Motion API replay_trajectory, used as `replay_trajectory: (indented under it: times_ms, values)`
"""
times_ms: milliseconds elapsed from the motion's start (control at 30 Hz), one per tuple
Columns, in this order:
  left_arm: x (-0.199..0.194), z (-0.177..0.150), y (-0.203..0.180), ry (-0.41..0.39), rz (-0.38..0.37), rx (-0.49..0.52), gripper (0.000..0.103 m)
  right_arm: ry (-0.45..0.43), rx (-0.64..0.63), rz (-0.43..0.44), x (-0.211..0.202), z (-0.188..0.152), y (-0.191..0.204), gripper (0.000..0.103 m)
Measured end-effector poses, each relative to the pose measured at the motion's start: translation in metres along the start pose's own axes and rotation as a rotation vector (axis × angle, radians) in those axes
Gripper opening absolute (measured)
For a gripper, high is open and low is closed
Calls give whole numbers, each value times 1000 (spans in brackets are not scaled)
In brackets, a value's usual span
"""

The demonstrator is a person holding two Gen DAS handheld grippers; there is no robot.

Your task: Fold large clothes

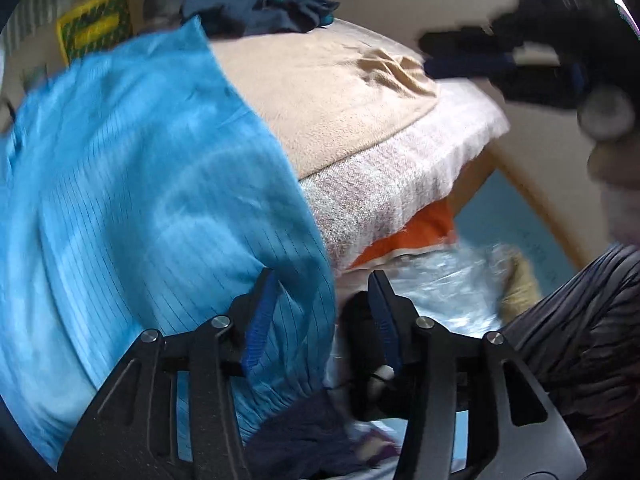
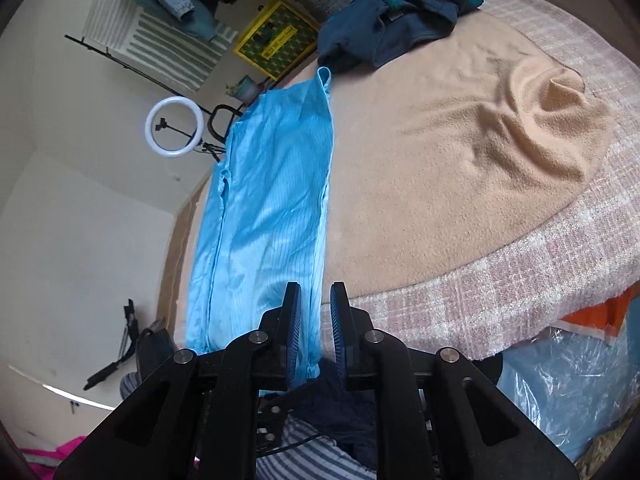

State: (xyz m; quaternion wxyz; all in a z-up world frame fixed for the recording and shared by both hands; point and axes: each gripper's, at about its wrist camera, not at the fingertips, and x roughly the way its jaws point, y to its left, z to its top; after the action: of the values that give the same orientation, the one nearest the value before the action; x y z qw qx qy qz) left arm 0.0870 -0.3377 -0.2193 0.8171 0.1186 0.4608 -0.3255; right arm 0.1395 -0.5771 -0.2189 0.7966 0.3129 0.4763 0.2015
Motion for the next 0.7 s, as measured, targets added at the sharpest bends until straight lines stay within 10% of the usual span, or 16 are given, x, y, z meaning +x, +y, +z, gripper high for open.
replay_trajectory:
  times_ms: [167, 300, 533, 700]
  values:
    - [5, -7, -18, -34, 118, 145, 46, 4, -11, 16, -1, 3, 0, 14]
    - [10, -10, -18, -82, 208, 216, 15, 3, -3, 19, 1, 10, -3, 14]
    - [-8, -5, 25, -60, -36, -19, 1, 28, 59, 24, 36, 34, -17, 14]
    - [-34, -2, 42, -106, -145, -157, 0, -47, 52, -11, 56, 69, -19, 57]
